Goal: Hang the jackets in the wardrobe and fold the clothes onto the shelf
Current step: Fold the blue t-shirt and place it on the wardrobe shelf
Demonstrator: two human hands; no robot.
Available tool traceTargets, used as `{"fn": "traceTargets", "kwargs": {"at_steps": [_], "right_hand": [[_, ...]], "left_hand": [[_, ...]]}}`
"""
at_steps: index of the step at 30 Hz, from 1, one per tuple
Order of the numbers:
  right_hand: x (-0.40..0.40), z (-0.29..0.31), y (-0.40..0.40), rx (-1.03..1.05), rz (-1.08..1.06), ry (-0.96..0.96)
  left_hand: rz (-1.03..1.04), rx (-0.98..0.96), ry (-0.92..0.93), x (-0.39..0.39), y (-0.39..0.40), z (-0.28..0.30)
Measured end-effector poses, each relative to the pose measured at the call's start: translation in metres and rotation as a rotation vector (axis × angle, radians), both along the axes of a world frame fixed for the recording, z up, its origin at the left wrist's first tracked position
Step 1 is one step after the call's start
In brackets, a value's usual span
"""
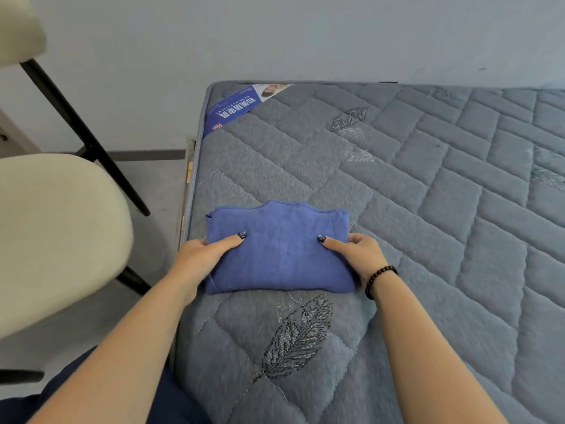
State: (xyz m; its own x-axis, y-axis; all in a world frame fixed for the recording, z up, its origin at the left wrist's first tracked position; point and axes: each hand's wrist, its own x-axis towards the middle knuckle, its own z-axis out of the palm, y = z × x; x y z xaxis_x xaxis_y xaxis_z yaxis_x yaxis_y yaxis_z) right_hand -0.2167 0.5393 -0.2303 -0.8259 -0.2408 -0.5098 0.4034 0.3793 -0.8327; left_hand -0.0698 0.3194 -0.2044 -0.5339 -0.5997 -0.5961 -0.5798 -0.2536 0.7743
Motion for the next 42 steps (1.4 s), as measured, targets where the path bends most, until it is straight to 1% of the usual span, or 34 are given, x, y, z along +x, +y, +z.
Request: {"fn": "traceTargets", "kwargs": {"at_steps": [2, 3, 7, 9, 11, 15, 18, 22, 26, 31, 36, 42], "right_hand": [[-0.01, 0.001, -0.002, 0.04, 0.065, -0.041], [-0.015, 0.001, -0.003, 0.055, 0.102, -0.059], [-0.02, 0.007, -0.004, 0.064, 0.235, -0.124], [-0.013, 0.008, 0.0, -0.001, 0.218, -0.134], [-0.004, 0.01, 0.008, -0.113, 0.162, -0.145], [0.026, 0.012, 0.025, -0.363, 0.1, -0.219], [0.054, 0.006, 0.036, -0.483, 0.06, -0.273], [0.093, 0.007, 0.049, -0.511, 0.101, -0.235], [0.124, 0.026, 0.051, -0.522, 0.173, -0.155], [0.156, 0.061, 0.021, -0.535, 0.315, -0.075], [0.188, 0.081, -0.032, -0.468, 0.445, -0.049], [0.208, 0.086, -0.122, -0.394, 0.529, -0.014]], "left_hand": [[-0.056, 0.133, 0.01, -0.006, -0.004, 0.0], [-0.082, 0.168, 0.013, -0.007, -0.004, -0.002], [-0.097, 0.153, 0.028, -0.005, 0.001, -0.009], [-0.057, 0.14, 0.051, 0.003, 0.009, -0.008], [-0.004, 0.152, 0.073, 0.017, 0.025, -0.007], [0.073, 0.239, 0.158, 0.051, 0.057, -0.006], [0.078, 0.204, 0.206, 0.067, 0.067, -0.001], [0.11, 0.136, 0.269, 0.091, 0.07, 0.015], [0.099, 0.115, 0.345, 0.129, 0.072, 0.04], [0.19, 0.113, 0.467, 0.192, 0.063, 0.066], [0.358, 0.109, 0.433, 0.242, 0.031, 0.071], [0.498, 0.101, 0.446, 0.273, -0.037, 0.06]]}}
